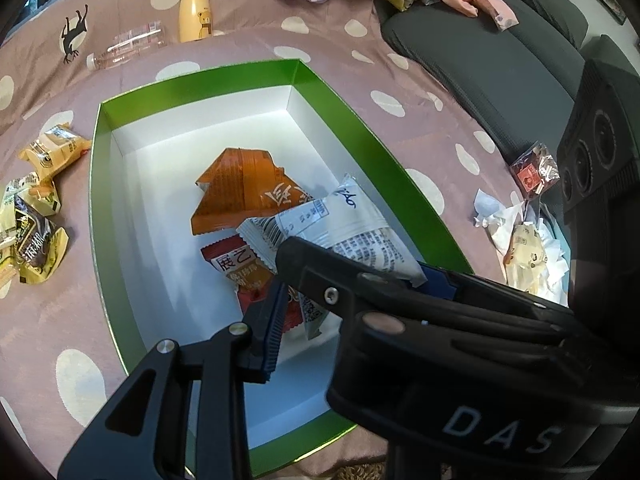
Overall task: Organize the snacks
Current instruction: 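Carry the white bag over the green box, then open the right gripper to drop the white bag into the box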
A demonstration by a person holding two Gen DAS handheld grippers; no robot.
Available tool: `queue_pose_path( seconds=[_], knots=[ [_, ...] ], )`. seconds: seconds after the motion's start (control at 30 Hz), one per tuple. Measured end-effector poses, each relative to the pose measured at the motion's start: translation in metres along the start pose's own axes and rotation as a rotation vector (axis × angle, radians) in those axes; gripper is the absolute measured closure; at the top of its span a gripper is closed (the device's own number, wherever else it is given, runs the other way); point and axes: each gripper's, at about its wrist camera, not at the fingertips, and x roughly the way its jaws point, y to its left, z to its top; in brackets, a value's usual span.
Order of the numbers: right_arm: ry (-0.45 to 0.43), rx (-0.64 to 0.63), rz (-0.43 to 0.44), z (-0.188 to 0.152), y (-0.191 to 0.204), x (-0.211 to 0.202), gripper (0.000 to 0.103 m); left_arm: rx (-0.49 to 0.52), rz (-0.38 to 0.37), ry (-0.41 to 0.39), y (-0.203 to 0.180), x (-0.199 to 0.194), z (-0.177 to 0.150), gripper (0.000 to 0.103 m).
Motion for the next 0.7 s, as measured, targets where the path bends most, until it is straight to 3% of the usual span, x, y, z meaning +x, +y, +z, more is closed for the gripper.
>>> queue_pose_path(
  seconds=[0.57,0.7],
  knots=[
    [0.004,0.000,-0.039,0.0033,0.0011,0.0082,0.042,-0.021,-0.021,0.029,0.0067,0.0070,0.0005,0.076],
    [-0.009,-0.005,-0.060,0.0021,0.0034,0.0033,0.031,-0.015,-0.023,0.024,0.0066,0.0013,0.0013,0.074]
  ],
)
